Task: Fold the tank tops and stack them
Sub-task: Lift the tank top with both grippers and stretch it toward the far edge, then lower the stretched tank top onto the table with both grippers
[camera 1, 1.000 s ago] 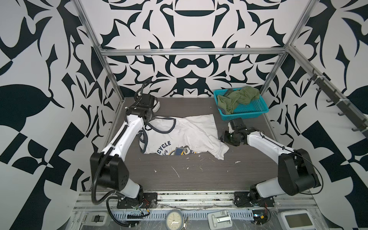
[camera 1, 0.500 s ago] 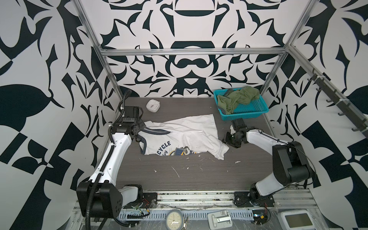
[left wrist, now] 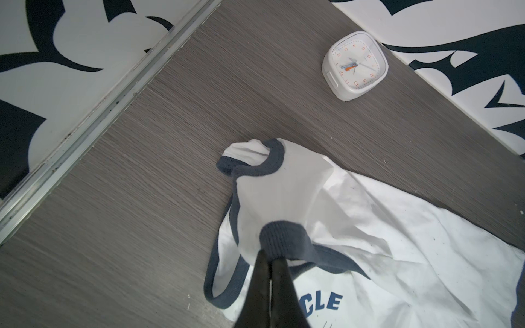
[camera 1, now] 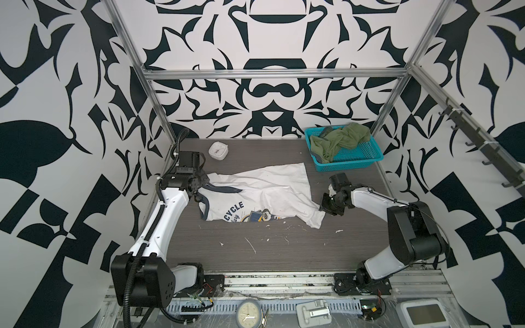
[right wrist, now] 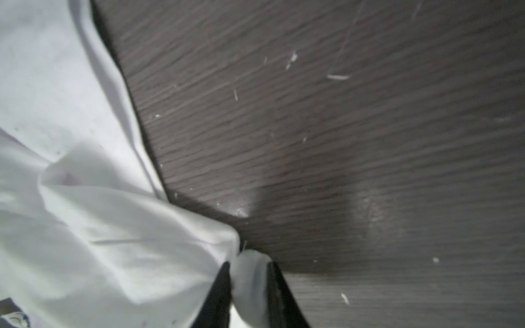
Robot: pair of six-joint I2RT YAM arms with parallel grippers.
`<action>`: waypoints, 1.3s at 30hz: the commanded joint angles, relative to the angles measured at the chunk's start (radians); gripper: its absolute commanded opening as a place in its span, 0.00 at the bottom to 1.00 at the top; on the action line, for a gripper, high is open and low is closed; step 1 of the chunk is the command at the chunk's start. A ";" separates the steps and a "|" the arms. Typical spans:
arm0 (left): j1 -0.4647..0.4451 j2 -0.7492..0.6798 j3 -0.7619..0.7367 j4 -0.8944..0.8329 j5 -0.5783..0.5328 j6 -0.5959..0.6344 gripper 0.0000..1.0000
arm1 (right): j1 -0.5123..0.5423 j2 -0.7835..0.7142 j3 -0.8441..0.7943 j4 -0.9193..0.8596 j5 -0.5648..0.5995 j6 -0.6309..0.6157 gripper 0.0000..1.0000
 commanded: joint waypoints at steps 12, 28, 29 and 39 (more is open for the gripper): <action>0.140 -0.036 0.644 -0.188 0.070 0.012 0.00 | 0.007 -0.405 0.678 -0.319 0.275 -0.214 0.00; 0.133 0.479 0.299 -0.232 0.259 0.049 0.00 | 0.007 -0.184 0.163 -0.078 0.114 -0.068 0.00; 0.125 0.498 0.293 -0.214 0.255 0.054 0.00 | 0.007 -0.164 0.152 -0.064 0.113 -0.072 0.00; -0.034 0.373 0.255 -0.247 -0.018 0.003 0.65 | 0.007 -0.117 0.156 -0.039 0.123 -0.088 0.00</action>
